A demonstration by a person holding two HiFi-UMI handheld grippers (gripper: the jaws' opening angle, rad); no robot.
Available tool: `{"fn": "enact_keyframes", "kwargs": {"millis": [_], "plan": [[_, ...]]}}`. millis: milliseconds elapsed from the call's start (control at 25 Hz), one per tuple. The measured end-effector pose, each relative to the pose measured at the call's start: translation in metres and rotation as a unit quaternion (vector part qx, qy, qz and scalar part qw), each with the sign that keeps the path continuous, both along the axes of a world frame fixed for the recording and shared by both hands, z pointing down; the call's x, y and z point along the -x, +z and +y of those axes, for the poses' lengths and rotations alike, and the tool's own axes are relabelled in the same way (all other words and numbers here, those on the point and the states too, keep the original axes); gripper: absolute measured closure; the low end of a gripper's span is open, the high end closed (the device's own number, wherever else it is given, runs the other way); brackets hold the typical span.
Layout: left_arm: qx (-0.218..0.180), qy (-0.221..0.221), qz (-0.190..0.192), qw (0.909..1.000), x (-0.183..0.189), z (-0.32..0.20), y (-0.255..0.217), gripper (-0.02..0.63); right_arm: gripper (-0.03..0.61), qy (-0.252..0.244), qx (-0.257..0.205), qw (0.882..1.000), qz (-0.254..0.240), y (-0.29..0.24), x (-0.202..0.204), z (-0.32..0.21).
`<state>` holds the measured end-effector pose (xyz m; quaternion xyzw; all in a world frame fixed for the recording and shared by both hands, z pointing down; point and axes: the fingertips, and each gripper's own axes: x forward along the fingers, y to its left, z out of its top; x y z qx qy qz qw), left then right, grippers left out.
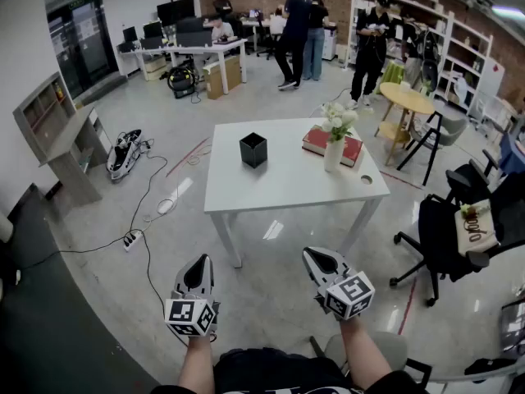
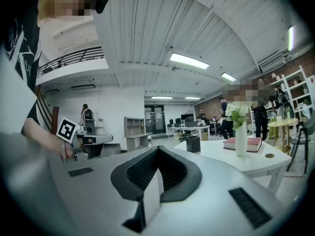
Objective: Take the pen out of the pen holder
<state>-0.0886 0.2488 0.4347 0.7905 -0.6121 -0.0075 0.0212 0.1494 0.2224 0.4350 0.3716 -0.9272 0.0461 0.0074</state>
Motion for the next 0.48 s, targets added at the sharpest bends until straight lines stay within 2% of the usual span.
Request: {"fn": "enact_keyframes", "kwargs": {"millis": [480], "plan": [[0.003,0.008,-0.005,1.0000,-0.002,-0.021,0.002,0.615,0.571,-0.011,-0.002,1.000,-0.005,0.013,0.005,-0.021]]}}
